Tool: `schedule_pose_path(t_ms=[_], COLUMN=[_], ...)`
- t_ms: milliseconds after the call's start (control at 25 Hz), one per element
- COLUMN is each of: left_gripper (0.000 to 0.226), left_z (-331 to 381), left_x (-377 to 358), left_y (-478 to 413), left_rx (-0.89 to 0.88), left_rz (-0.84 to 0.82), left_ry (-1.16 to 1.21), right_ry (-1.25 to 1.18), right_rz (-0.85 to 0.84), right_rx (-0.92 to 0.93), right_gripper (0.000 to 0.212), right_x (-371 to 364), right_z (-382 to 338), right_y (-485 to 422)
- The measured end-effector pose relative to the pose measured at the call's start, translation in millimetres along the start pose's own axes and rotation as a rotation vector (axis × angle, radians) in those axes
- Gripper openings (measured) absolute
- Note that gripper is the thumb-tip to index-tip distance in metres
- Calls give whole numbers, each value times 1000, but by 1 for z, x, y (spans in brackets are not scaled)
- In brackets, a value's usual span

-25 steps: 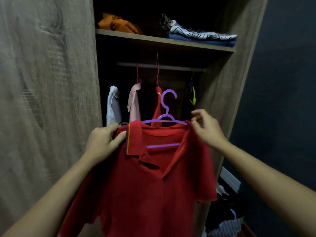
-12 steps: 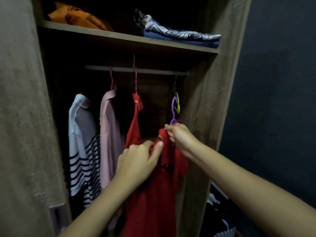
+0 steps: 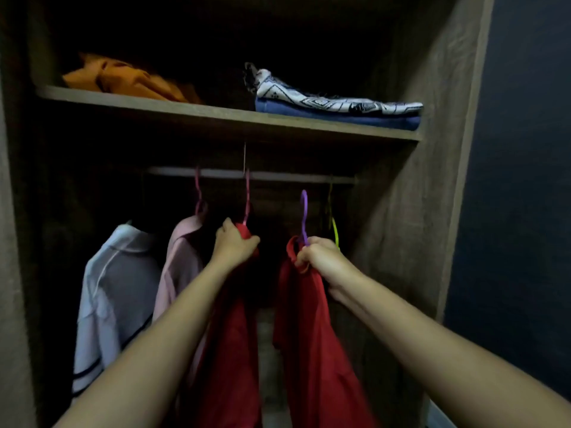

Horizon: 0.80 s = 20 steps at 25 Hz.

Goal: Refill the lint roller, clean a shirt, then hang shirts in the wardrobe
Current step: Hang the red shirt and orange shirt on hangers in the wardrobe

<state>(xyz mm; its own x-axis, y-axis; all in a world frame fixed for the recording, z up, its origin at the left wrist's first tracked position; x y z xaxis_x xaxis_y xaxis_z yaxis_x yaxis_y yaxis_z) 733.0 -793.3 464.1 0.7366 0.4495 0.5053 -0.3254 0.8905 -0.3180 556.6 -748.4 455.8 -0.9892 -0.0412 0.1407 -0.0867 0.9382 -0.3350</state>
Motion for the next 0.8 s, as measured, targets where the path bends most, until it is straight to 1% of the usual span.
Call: schedule_pose_path(t_ms=[80,160,240,280,400,480,560,600,720,800], left_gripper=[73,57,43,40,41,42,41,40,41,42], left_z=[-6,-13,-16,-18,-18,-18,-19,-18,-20,-23], left_x=[-10,-13,-12,-13,-13,-10,-8,-8,-6,-5], left_y=[-11,-15,-15,-16,-21,-24,-26,-26,-28,-28], left_rx=[74,105,102,83,43,25,9,-1,-14,-11], left_rz=[-21,12,48,46,8,6,9,14,29,14], left_ry=[-17,-60,-85,-102,-173,-218,-233,-232,-244,-261], right_ry=[-2,38,78,97,124,93,101,145,368,372], right_rz=[-39,-55,-55,-50,-27,-14,0,-9,-49,-34], right_rx=[19,37,59,67,114,111,106,118,143,114], right_gripper=[30,29,26,24,19,7,9,13,34,34], right_x=[-3,-6,-9,-10,-14,-16,-16,-17,-20,-19], right_z=[-3,-7,-13,-17,-32,-37,-35,-32,-13,0], right_y=[-16,-34,-53,-63,-96,-119,-139,-146,-155,-154])
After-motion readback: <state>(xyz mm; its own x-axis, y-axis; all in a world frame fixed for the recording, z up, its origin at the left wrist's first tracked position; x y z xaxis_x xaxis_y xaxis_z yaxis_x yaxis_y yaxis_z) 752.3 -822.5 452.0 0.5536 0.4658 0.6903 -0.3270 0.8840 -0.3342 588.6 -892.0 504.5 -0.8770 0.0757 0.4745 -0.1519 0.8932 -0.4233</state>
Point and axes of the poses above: each hand's wrist, its own y-axis away from the middle knuckle, its own x-axis out of the back of the hand, z = x × y, the point moved 5 cm from there along -y, towards the middle knuckle, and after that the axes turned 6 degrees about x, right-handed, at the moved point
